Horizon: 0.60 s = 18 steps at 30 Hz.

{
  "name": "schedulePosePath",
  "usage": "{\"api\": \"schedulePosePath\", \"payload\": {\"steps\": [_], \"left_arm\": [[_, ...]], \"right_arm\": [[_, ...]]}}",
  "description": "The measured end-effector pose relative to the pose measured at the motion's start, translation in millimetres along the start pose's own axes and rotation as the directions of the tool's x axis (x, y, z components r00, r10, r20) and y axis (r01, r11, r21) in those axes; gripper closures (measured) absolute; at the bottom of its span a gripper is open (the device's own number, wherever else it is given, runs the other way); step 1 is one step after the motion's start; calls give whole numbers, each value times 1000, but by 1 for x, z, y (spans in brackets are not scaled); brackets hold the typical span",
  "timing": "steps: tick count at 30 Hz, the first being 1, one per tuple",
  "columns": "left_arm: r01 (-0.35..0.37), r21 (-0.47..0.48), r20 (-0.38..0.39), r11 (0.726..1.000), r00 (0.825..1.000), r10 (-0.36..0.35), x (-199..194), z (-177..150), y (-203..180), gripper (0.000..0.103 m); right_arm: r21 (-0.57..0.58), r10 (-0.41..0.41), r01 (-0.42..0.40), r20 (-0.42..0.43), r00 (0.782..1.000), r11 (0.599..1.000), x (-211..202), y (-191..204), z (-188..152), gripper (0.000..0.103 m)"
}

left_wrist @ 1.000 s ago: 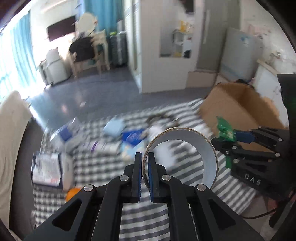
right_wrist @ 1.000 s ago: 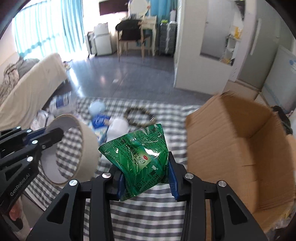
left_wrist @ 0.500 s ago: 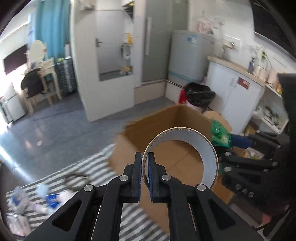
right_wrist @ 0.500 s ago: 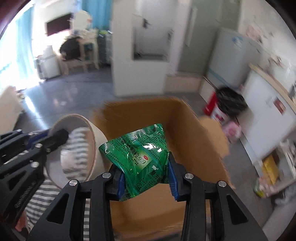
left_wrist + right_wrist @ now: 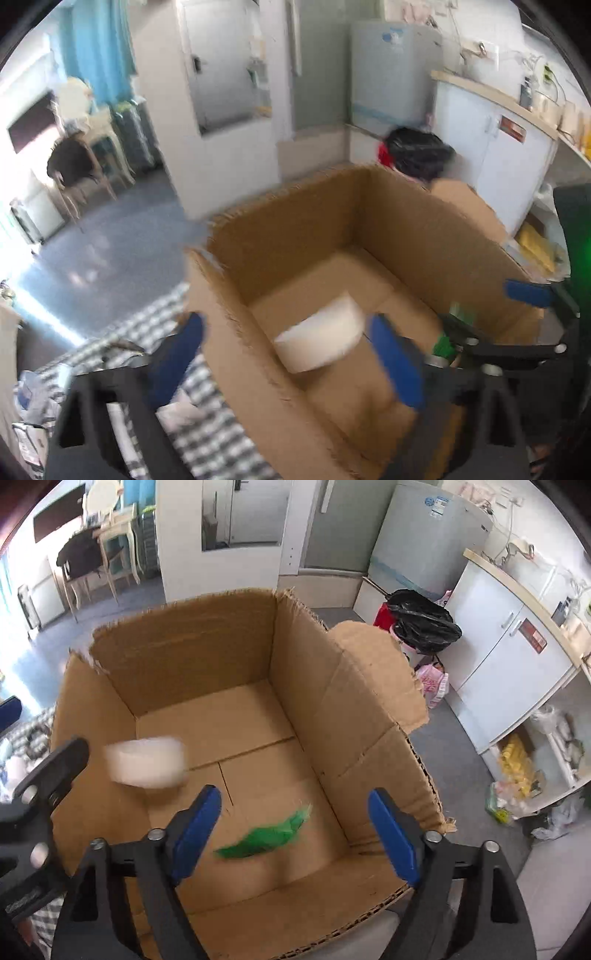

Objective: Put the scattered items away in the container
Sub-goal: 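Carry both items to the cardboard box and open both grippers to drop them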

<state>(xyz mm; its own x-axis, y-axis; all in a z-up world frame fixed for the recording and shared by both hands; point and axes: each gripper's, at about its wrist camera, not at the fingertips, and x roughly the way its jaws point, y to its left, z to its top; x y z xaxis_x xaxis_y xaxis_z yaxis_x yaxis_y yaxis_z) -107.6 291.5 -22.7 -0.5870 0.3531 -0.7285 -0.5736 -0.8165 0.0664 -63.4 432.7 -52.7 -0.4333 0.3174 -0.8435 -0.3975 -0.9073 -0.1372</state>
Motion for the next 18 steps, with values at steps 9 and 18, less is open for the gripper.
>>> {"api": "schedulePosePath", "payload": {"steps": [9,18], "left_arm": [[-92,-145,1,985,996,93,-64,-10,93,0],[-287,-369,-113,884,958,263,-130,-89,224,0]], "right_arm": [[-107,157,-151,54,986,983,-47,34,17,20],[-366,321,-300,-2,947,881,-84,165,25,20]]}}
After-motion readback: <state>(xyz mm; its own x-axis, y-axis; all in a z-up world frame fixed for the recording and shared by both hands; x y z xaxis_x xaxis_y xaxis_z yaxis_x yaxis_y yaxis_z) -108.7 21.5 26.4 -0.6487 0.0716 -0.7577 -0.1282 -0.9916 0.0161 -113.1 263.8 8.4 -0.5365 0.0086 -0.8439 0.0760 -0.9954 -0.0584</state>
